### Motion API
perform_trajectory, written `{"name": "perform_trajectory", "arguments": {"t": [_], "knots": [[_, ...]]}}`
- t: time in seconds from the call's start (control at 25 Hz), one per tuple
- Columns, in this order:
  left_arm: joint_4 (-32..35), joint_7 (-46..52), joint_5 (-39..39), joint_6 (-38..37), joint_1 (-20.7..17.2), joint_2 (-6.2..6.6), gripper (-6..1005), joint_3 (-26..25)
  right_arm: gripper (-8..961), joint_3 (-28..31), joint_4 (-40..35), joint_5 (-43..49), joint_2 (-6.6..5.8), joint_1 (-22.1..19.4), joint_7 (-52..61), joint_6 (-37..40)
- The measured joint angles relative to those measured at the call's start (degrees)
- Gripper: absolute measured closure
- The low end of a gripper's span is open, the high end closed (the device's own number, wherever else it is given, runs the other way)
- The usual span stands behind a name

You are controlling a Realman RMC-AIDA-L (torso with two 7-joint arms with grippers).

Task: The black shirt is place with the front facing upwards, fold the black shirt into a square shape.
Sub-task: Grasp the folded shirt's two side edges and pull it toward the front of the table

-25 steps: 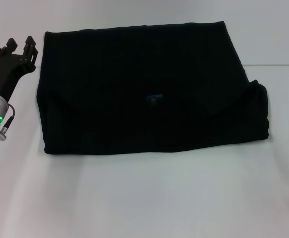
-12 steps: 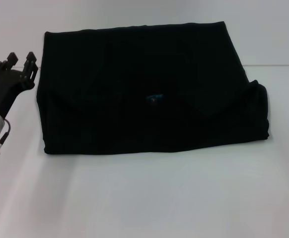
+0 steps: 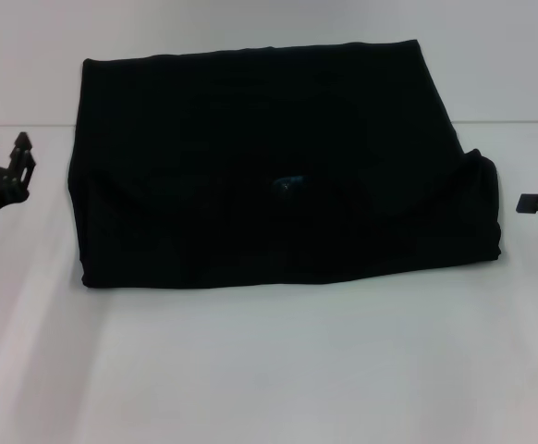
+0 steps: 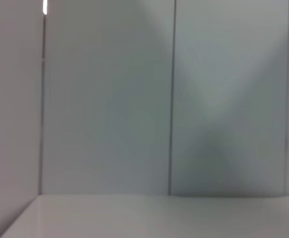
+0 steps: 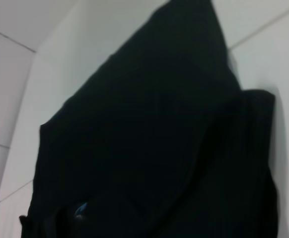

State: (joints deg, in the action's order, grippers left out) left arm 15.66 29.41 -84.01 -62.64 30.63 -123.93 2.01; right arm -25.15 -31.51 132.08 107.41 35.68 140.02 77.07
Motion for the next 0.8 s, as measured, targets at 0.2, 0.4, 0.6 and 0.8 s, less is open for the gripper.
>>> {"name": "perform_trajectory", "arguments": {"t": [0.2,0.4,0.6,0.8], "knots": [[0.50,-0.55,0.14,-0.19,-0.81,0.00,515,-0.15,179,-2.15,0.55,0.38,0.60,0.16,3.91,-2.14],[0.59,-0.80,-0.01,-0.23,-0.37,0.00,512,0.22,179,-2.47,1.48,0.42,1.16,0.01,3.39,-4.94],[0.17,-2.21,0.19,0.11,0.36,0.13,508,0.34,179,-3.22,1.78,0.41,2.42,0.50,1.90,-7.64],[0.08,-2.25,0.19,0.32,0.60,0.18,504,0.37,178,-4.63,1.96,0.19,3.32,1.37,0.65,-10.71]]}}
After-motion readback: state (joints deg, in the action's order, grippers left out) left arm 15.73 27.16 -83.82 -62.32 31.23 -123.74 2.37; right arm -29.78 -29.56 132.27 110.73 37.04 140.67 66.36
